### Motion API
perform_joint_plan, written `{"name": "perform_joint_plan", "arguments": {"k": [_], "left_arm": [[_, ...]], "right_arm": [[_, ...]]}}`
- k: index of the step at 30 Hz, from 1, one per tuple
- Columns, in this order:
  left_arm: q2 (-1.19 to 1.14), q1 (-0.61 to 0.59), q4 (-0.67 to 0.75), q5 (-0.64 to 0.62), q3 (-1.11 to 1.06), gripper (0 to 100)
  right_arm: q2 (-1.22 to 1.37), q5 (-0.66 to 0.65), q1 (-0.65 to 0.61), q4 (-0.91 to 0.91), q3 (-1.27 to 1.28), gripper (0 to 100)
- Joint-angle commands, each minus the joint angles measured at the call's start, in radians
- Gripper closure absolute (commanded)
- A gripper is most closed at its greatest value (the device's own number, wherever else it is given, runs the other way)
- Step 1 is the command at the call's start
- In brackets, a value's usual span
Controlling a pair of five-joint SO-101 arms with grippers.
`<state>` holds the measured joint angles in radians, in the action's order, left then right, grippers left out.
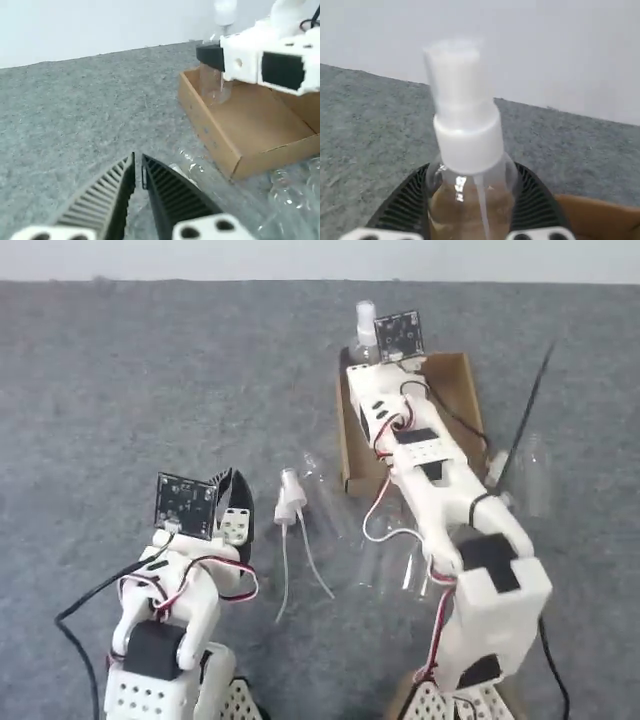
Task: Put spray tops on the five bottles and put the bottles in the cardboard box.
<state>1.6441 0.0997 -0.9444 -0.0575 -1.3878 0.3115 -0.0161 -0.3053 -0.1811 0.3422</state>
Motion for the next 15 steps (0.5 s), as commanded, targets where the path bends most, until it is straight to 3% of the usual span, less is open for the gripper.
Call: {"name": "perform_joint_plan", "arguments": {"k": [1, 15], "left_arm": [[0.02, -0.005, 0.031, -0.017, 0.01, 99], [0.02, -0.005, 0.029, -0.017, 0.01, 99]], "right_arm": [[0.036, 0.044, 0.013, -0.05, -0.087, 99.3], [0.101, 0.046, 0.024, -0.044, -0.109, 98.0]]}}
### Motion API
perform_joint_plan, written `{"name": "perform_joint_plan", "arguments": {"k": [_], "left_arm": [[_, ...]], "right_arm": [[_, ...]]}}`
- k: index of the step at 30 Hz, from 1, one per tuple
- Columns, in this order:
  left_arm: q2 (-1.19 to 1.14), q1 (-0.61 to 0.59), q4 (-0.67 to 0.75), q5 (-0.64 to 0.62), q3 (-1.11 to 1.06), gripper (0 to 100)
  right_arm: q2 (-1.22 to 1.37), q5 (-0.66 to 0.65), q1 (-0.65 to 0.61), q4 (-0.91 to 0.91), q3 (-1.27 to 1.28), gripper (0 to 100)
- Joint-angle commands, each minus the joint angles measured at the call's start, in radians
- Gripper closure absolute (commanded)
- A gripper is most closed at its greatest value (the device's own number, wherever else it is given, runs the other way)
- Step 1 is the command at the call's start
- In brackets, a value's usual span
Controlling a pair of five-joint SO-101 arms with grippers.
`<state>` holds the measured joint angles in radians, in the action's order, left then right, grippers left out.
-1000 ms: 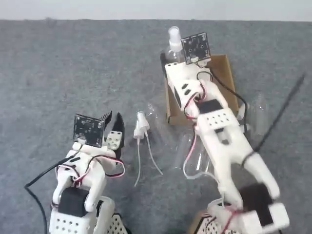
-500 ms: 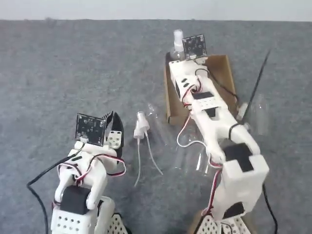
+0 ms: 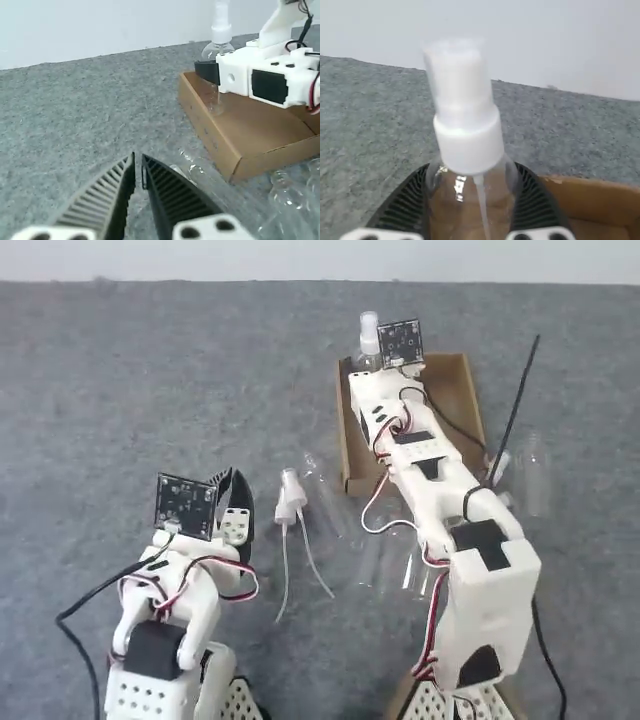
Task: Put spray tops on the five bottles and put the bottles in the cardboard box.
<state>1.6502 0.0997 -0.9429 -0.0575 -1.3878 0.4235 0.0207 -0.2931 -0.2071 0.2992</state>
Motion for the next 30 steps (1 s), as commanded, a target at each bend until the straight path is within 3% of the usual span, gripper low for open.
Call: {"name": "perform_joint_plan", "arguments": {"k": [1, 7, 27, 30], "left_arm": [[0.014, -0.005, 0.028, -0.017, 0.01, 99], [0.014, -0.005, 0.028, -0.017, 0.01, 99], [0.014, -0.005, 0.034, -0.014, 0.001, 99], [0.014, -0.005, 0.034, -0.014, 0.001, 99]], "right_arm": [[-0.012, 0.009, 0.012, -0.018, -0.064, 95.8], [-0.013, 0.008, 0.004, -0.018, -0.041, 80.2], [-0.022, 0.006, -0.018, 0.007, -0.048, 79.2], [-0.022, 0.006, -0.016, 0.01, -0.048, 74.3]]}}
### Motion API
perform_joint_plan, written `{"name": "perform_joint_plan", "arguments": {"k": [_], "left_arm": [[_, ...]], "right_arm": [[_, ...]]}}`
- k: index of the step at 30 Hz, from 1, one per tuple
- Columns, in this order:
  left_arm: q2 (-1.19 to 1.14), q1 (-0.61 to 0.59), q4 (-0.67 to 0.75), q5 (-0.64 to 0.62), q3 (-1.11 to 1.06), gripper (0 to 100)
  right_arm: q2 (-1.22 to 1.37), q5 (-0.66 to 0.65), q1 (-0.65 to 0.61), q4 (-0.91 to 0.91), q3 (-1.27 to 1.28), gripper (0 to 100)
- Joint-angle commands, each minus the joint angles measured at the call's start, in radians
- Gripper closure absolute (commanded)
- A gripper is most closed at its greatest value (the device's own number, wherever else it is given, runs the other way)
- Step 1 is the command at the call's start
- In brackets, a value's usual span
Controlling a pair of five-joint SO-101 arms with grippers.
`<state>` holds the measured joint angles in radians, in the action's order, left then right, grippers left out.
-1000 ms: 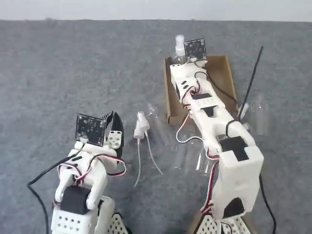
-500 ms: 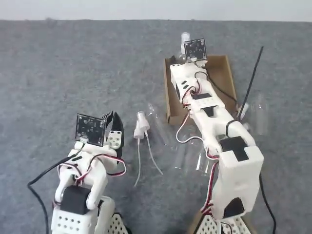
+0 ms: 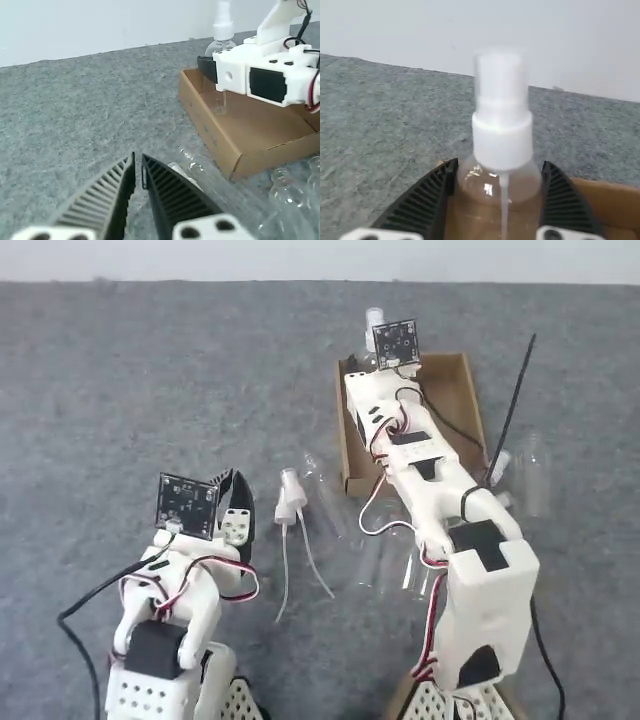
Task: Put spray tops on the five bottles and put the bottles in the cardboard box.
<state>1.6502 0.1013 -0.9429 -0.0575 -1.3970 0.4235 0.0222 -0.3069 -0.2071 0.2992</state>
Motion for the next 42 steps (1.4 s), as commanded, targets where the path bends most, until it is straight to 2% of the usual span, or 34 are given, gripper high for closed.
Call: {"name": "perform_joint_plan", "arguments": {"k": [1, 11, 27, 33, 42], "left_arm": [[0.014, -0.006, 0.034, -0.014, 0.01, 99], [0.014, -0.006, 0.034, -0.012, 0.01, 99], [0.014, -0.006, 0.034, -0.011, 0.01, 99], [0.014, -0.011, 0.034, -0.011, 0.01, 99], [0.014, -0.011, 0.034, -0.011, 0.01, 99]], "right_arm": [[-0.022, 0.005, -0.002, 0.01, -0.048, 72.7], [-0.041, 0.005, 0.001, 0.015, -0.068, 71.8], [-0.463, 0.005, 0.001, 0.32, -0.074, 71.9], [-0.659, 0.005, 0.001, 0.533, -0.074, 72.0], [-0.944, 0.005, 0.007, 1.052, -0.071, 72.1]]}}
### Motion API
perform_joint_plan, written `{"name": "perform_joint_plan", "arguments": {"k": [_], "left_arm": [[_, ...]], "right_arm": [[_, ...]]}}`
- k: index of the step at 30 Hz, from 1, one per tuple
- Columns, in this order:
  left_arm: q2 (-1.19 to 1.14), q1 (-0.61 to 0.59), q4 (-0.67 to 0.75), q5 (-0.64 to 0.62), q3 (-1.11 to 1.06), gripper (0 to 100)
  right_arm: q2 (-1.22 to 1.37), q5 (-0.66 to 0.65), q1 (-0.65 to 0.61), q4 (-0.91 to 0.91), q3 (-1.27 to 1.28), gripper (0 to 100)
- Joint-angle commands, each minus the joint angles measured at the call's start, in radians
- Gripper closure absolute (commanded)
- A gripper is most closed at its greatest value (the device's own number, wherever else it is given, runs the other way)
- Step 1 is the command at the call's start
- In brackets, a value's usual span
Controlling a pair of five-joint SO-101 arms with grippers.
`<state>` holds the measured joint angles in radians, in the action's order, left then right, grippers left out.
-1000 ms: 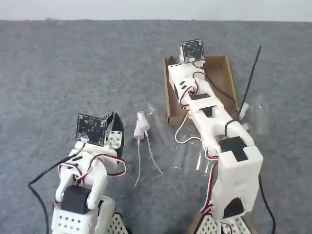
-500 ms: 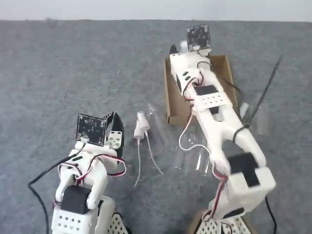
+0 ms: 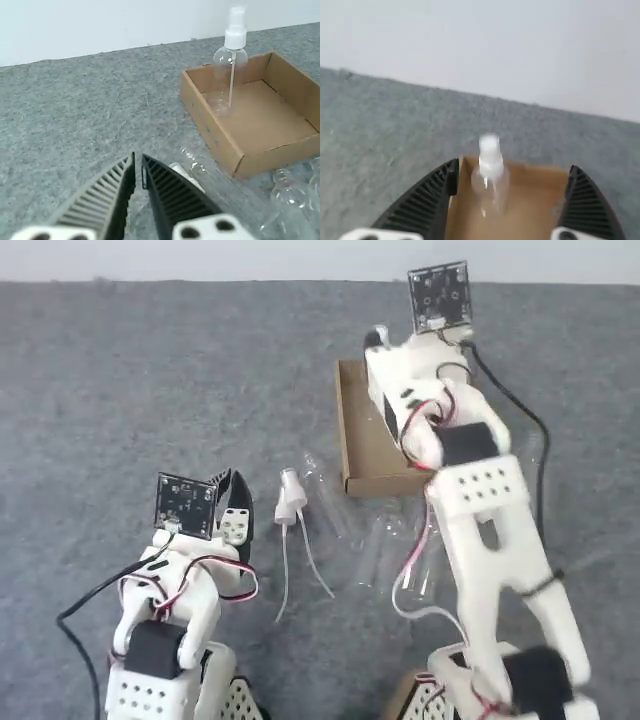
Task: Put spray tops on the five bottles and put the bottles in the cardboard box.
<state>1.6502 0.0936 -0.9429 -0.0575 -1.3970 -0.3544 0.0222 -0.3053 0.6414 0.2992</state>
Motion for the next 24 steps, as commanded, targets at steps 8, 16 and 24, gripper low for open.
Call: {"name": "perform_joint_plan", "arguments": {"k": [8, 16, 24], "left_arm": [[0.014, -0.003, 0.034, -0.012, 0.01, 99], [0.014, 0.0, 0.035, -0.014, 0.01, 99], [0.014, 0.0, 0.035, -0.014, 0.01, 99]], "right_arm": [[-0.292, -0.193, 0.246, 0.479, -0.068, 76.8], [-0.173, -0.488, 0.561, 0.507, 0.005, 75.3], [0.197, -0.376, 0.602, 0.372, -0.034, 73.7]]}}
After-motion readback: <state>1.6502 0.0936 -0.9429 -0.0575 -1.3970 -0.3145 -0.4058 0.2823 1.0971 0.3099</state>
